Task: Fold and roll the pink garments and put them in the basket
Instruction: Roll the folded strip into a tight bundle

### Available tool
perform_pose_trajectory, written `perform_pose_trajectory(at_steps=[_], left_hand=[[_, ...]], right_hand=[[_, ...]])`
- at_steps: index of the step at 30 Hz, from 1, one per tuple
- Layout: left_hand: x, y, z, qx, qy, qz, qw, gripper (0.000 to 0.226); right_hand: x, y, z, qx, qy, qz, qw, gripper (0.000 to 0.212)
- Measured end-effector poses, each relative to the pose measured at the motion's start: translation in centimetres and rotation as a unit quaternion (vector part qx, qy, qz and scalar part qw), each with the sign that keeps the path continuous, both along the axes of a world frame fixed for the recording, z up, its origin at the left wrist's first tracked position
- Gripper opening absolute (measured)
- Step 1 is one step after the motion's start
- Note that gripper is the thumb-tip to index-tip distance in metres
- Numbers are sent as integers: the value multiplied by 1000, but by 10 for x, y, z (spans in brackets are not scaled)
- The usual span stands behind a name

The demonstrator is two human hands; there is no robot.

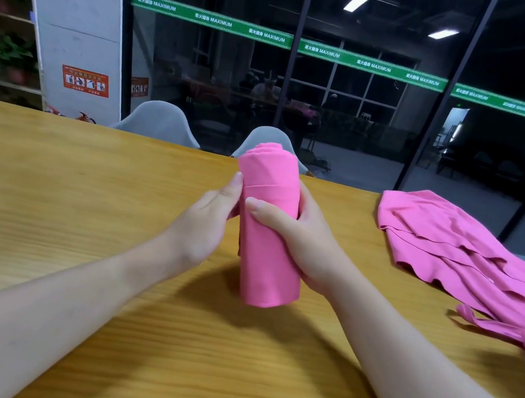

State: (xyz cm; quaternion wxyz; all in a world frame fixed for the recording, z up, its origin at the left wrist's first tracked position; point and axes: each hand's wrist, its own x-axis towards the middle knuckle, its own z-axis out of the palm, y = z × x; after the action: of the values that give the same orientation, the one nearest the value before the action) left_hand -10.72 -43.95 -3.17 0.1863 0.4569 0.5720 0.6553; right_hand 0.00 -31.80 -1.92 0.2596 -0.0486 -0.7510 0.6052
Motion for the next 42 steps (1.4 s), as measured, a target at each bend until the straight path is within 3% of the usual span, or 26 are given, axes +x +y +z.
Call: perform_pose_trajectory(at_steps=[8,15,17,20,23,25,29,32,36,42], left_hand=[[-13,-4,-9,-5,130,67,989,22],[-24,-6,-4,35,111,149,982,20],[-24,-5,-2,47,74,160,983,22],[-26,-6,6,93,-78,118,986,27],[-25,-8,15,158,-218,54,962,30],[-26,-9,17,167,-254,52,951,29],[-25,-12,21,128,-199,111,965,21],[-25,-14,24,116,-175,117,971,19],[-23,-16,27,122,-141,108,976,21],[-22,-19,24,108,12,140,984,22]], right_hand=[[2,15,-2,-20,10,-24,999,51],[-1,14,-3,-27,11,-17,999,46],[-1,14,-3,-37,7,-18,999,44],[0,17,-3,-51,3,-18,999,40],[1,21,-4,-55,4,-31,998,40],[1,21,-3,-42,5,-35,998,39],[3,18,0,-9,-2,-41,999,40],[4,13,3,73,15,-69,995,52],[3,9,-1,266,28,-102,958,87],[2,9,-2,393,-5,-130,910,94]])
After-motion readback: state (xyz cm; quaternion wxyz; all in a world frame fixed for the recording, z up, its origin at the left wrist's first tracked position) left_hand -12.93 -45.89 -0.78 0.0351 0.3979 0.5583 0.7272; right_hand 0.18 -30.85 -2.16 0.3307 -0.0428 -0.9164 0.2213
